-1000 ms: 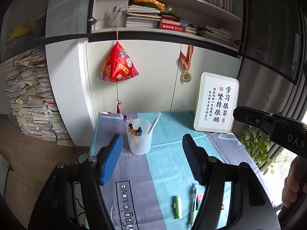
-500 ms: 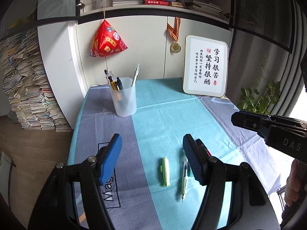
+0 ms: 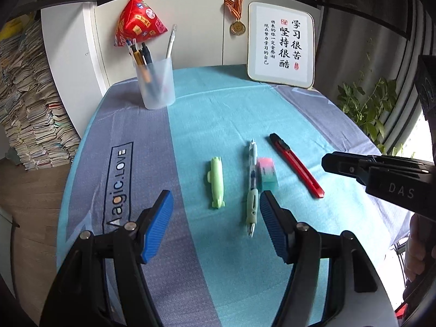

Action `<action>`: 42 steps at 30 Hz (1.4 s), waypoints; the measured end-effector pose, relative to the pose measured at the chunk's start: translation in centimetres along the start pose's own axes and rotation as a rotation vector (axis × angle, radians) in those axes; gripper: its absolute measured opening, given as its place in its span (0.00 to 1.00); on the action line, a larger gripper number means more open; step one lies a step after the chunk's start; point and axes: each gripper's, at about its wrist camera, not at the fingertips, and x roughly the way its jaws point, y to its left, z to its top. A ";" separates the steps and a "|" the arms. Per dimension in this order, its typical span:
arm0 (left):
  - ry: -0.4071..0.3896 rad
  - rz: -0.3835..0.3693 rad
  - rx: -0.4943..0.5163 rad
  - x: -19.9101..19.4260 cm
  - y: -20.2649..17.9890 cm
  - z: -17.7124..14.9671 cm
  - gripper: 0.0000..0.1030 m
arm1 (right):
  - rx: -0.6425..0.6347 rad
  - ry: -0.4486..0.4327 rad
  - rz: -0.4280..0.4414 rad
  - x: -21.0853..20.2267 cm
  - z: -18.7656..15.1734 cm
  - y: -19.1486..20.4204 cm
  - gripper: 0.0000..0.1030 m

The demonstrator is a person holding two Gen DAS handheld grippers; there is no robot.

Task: Organize stationery
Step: 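Move both open tools back toward the remaining stationery, then grasp the green-and-white pen with the left tool while the right tool grasps the red box cutter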

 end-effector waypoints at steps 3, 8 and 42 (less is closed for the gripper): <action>0.018 -0.004 0.000 0.7 -0.1 -0.8 0.62 | 0.008 0.022 0.006 0.8 -0.9 -0.2 0.10; 0.048 -0.012 0.003 1.8 -0.3 -1.6 0.62 | 0.019 0.039 0.010 1.6 -2.0 -0.5 0.10; 0.060 -0.067 0.079 3.2 -2.4 -2.7 0.38 | -0.007 -0.003 -0.062 2.0 -3.2 -0.9 0.63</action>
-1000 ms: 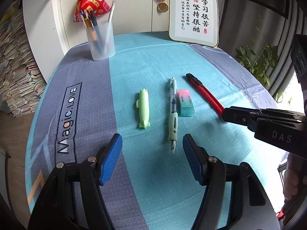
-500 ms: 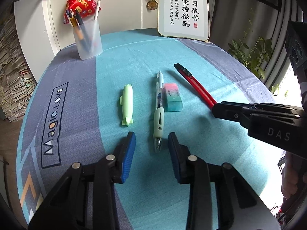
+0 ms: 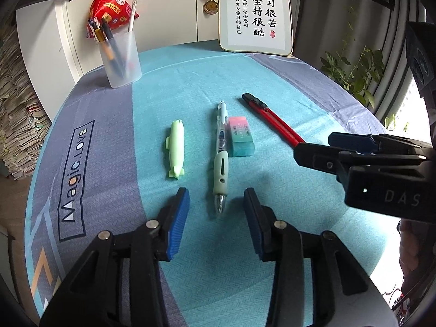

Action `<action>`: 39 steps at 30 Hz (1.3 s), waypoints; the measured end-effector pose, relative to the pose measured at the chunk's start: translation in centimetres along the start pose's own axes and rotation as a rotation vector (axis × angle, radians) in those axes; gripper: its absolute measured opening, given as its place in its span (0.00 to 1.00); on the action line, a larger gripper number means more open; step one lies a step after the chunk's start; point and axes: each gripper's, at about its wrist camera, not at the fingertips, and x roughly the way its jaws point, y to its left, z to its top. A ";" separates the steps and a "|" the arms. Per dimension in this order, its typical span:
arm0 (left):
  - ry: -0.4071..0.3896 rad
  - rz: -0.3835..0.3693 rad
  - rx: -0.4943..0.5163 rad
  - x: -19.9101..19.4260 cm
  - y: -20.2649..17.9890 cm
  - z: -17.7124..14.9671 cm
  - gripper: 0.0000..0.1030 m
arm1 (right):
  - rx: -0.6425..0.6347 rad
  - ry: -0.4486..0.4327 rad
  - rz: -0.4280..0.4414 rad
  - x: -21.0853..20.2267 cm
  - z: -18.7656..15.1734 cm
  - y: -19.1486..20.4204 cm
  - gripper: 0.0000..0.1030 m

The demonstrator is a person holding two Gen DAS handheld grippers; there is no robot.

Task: Organize stationery
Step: 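Grasp the green-and-white pen with the left tool while the right tool grasps the red box cutter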

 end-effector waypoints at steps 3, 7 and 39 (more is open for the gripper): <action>-0.001 -0.002 0.000 0.0 0.0 0.0 0.38 | -0.032 0.011 -0.020 0.5 -0.1 0.5 0.63; -0.004 0.000 -0.004 0.0 0.0 0.0 0.38 | -0.121 -0.001 -0.109 0.9 -0.4 1.7 0.40; -0.145 -0.106 -0.046 -6.2 2.4 3.5 0.08 | -0.031 -0.210 -0.010 -7.3 4.1 1.4 0.14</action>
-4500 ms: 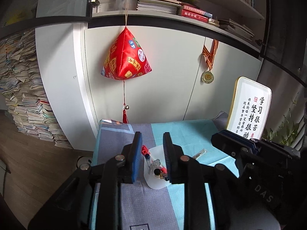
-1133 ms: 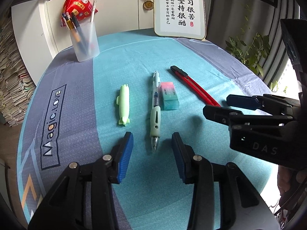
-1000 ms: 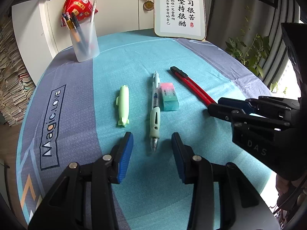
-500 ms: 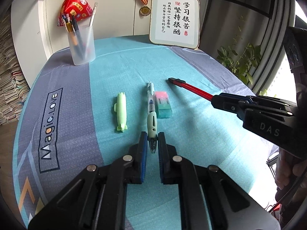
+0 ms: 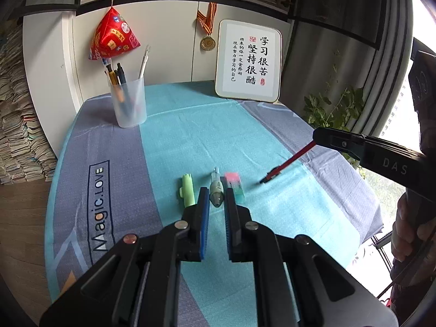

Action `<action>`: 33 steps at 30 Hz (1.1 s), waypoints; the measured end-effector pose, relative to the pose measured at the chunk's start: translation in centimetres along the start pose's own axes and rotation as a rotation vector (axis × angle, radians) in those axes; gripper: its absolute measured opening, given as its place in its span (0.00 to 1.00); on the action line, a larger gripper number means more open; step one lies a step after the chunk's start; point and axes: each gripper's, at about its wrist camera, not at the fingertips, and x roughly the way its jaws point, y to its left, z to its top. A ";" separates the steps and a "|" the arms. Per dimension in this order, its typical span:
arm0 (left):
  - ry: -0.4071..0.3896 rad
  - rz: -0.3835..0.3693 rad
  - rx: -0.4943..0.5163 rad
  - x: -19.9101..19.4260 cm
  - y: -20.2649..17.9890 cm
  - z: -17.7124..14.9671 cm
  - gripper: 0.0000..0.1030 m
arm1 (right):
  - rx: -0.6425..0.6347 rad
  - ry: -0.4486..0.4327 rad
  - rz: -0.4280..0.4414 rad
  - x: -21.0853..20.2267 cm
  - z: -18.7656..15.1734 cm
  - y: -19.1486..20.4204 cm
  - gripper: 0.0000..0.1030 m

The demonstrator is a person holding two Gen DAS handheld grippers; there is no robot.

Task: Organize stationery
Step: 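Grasp the green-and-white pen with the left tool while the right tool grasps the red box cutter, then lift the pen and box cutter and carry them above the clear cup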

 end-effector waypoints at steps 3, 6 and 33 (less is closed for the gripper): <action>-0.023 -0.008 -0.007 -1.0 0.4 1.0 0.08 | 0.006 -0.030 -0.001 -0.8 0.9 0.1 0.14; -0.051 -0.002 0.000 -2.0 0.5 1.9 0.08 | 0.019 -0.058 0.008 -1.6 1.7 0.1 0.14; -0.277 0.109 0.026 -8.4 5.7 13.4 0.08 | -0.116 -0.205 0.157 -1.8 14.2 8.3 0.14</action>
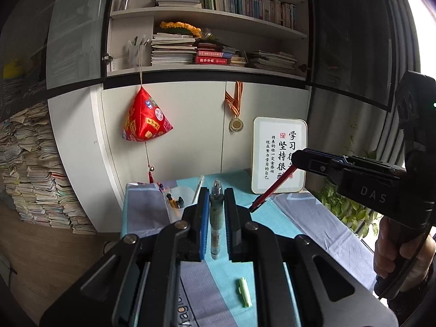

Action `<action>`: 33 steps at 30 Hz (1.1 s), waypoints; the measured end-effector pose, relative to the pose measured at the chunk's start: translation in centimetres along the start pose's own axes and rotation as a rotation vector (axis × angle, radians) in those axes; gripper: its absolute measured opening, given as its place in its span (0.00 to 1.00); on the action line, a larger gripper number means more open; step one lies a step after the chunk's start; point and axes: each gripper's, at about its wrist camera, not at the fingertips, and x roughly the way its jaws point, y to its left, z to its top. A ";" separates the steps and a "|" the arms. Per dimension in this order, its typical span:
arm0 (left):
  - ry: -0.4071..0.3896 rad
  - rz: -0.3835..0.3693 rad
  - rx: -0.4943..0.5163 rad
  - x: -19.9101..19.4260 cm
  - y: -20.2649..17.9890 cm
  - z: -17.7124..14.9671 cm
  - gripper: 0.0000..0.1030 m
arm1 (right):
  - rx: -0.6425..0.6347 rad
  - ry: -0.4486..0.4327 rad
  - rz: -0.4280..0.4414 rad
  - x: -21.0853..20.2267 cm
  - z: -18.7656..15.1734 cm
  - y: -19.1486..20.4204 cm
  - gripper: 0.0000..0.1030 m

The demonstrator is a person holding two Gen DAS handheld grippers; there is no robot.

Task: Organize stationery
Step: 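Lift the pen and box cutter and carry them above the clear cup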

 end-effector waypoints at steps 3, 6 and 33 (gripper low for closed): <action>-0.021 0.021 0.000 0.7 0.8 1.6 0.08 | 0.001 -0.013 0.025 1.4 1.8 0.4 0.14; -0.046 0.043 -0.001 1.8 1.6 3.0 0.08 | 0.010 -0.029 0.042 2.8 3.4 0.5 0.14; 0.002 0.073 -0.131 17.7 8.3 -1.0 0.09 | -0.001 0.110 0.032 19.6 1.3 0.7 0.14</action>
